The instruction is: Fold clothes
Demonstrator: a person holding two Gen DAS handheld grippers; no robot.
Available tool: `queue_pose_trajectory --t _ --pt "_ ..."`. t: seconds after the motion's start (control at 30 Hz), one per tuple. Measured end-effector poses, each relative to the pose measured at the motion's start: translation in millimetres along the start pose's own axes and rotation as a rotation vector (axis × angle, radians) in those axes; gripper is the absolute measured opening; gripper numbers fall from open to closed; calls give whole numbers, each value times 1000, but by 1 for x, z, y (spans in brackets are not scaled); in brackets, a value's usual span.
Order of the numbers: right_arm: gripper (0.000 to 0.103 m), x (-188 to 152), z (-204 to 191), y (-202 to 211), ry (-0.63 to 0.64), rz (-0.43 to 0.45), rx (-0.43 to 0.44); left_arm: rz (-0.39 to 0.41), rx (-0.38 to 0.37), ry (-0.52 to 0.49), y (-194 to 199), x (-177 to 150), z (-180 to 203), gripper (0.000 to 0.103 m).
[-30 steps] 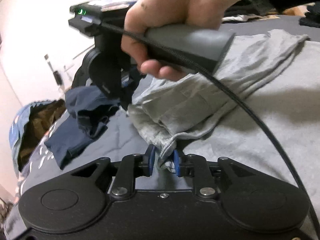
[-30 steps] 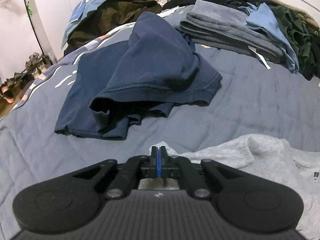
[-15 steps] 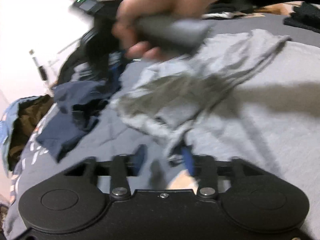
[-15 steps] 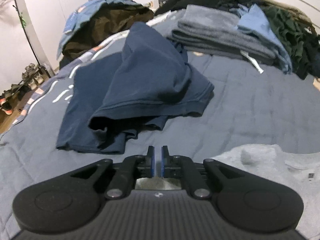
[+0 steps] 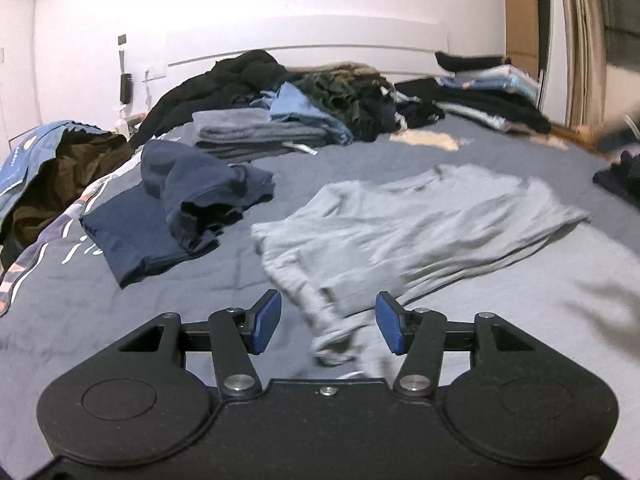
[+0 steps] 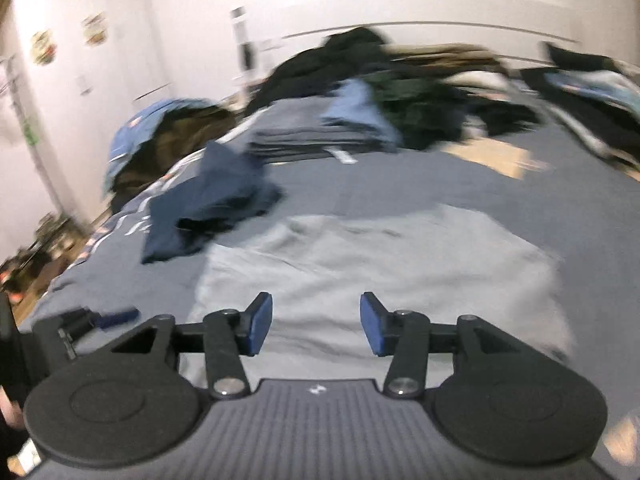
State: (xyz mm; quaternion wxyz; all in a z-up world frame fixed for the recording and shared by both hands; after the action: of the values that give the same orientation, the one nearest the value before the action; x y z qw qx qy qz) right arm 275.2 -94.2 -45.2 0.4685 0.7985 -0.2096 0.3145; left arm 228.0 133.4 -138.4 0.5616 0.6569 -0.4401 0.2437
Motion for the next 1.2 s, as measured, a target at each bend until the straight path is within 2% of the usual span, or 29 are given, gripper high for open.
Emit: queue_pose_trajectory --t 0.1,0.17,0.27,0.4,0.47,0.53,0.57,0.7,0.8,0.9,1.1,1.2 --pt "49 -23 43 38 -19 21 -90 3 -45 58 25 6 12 52" --pt "50 -39 69 55 -56 25 -126 -12 -48 129 46 0 19 52" --pt "51 -65 104 74 -119 19 -173 -49 -76 198 76 -17 37 52" --pt "51 -102 131 88 -90 -28 -237 -114 -112 250 109 -46 52 52" --pt "52 -121 141 92 -52 -69 -272 -157 -81 300 121 -67 54 52" --pt "52 -139 151 97 -25 -92 -306 -206 -52 307 128 -88 55 52" --pt "52 -147 156 100 -40 -93 -305 -223 -38 312 133 -99 56 52" --pt "53 -175 175 112 -145 -98 -277 -283 -76 341 147 -131 66 52" --pt "53 -188 185 122 -161 -92 -291 -283 -93 275 157 -132 78 52" --pt "57 -193 196 129 -147 -84 -322 -281 -87 258 160 -133 82 52" --pt "62 -206 217 141 -224 -81 -337 -338 -75 312 156 -150 76 52" --pt "64 -206 214 146 -247 -65 -314 -368 -52 322 154 -156 73 52"
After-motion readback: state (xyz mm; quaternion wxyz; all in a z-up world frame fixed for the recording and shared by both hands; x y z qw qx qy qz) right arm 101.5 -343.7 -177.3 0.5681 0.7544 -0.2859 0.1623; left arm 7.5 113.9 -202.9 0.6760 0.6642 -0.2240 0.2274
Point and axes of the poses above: each gripper's, at about its wrist camera, not at the fingertips, and y roughly against the way its jaws point, z to its right, x to its top, the point moved 9 cm from there along -y, roughly the way its jaws point, and after that the axes turned 15 degrees about -y, right-handed, at the moved point
